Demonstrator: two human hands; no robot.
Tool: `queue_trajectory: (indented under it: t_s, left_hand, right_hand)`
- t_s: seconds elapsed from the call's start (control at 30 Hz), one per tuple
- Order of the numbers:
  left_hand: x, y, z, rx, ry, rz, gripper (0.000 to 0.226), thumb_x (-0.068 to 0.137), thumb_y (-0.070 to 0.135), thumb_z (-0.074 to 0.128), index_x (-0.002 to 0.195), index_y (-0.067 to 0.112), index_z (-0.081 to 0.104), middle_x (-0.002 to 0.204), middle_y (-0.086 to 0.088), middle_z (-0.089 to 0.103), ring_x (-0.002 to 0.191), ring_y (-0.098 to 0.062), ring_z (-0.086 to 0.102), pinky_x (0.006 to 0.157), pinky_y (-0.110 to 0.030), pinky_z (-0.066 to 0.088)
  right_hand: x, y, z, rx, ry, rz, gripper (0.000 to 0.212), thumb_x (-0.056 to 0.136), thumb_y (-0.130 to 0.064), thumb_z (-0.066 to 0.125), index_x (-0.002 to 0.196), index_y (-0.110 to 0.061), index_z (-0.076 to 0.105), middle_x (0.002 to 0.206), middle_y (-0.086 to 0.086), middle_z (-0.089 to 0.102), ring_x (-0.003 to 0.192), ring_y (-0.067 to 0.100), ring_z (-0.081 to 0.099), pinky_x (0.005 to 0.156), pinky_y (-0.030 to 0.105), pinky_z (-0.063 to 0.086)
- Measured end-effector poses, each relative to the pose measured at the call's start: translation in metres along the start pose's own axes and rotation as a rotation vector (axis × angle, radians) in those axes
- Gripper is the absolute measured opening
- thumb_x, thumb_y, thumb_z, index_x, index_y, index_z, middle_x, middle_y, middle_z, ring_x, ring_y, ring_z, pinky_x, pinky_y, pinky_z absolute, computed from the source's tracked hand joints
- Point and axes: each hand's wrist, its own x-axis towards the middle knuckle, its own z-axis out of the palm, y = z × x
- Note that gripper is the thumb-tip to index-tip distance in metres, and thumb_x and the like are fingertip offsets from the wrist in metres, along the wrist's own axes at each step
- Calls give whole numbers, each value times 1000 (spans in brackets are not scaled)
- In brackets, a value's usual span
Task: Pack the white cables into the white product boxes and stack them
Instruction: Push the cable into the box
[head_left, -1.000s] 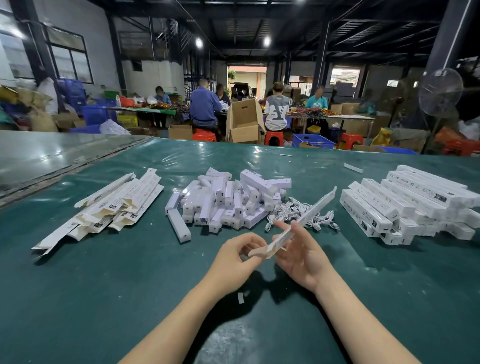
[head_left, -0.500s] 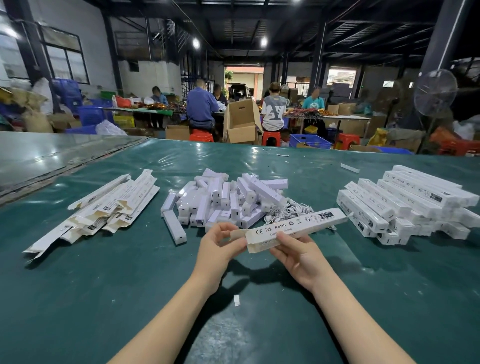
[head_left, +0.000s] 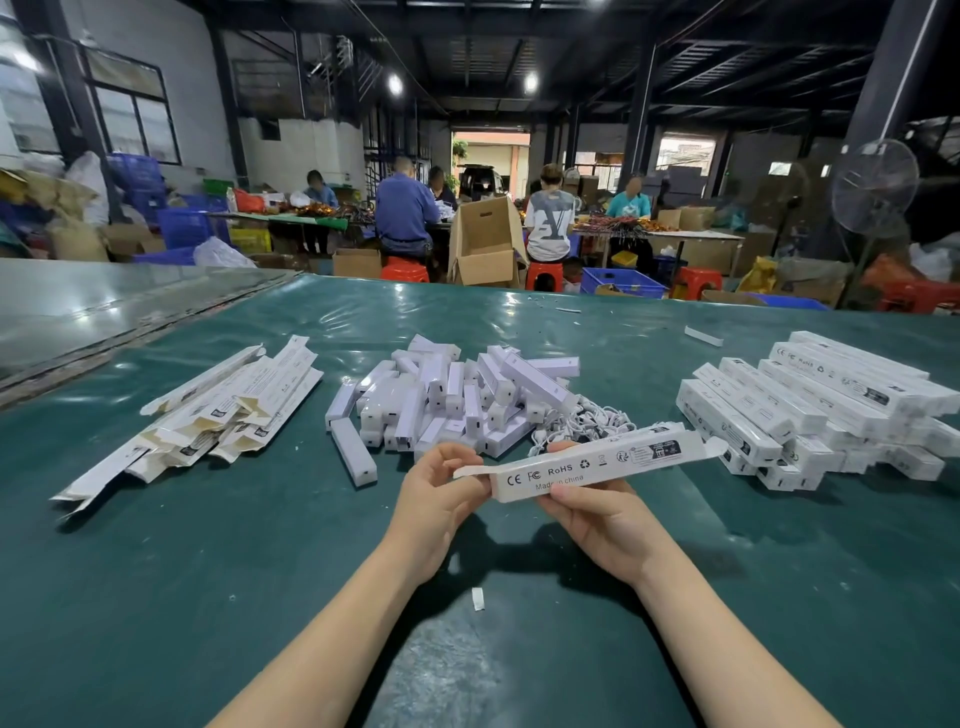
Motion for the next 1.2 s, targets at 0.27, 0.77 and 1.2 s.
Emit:
queue_trajectory:
  t_s: [0.27, 0.77, 1.2]
  left_hand:
    - [0, -8, -2, 238, -31, 80, 21, 52, 3, 60, 68, 14, 50, 61, 8, 57, 67, -19, 47, 58, -27, 36]
    - [-5, -2, -2, 238, -107, 21, 25, 70, -10, 68, 76, 8, 52, 87, -9, 65, 78, -22, 64, 84, -38, 51]
    - [-15, 1, 4, 329, -268, 69, 28, 54, 19, 73, 57, 5, 49, 78, 1, 71, 55, -15, 60, 59, -23, 51]
  right_hand:
    - [-1, 0, 0, -88, -53, 25, 39, 59, 12, 59, 94, -4, 60, 77, 12, 70, 76, 23, 70, 66, 27, 57]
    - [-1, -2, -3, -158, -4, 5, 38, 57, 5, 62, 93, -8, 62, 78, 10, 71, 71, 21, 70, 62, 30, 58]
    - [-1, -2, 3, -247, 84, -6, 23, 63, -13, 62, 83, -5, 54, 62, 10, 69, 49, 18, 65, 42, 23, 51]
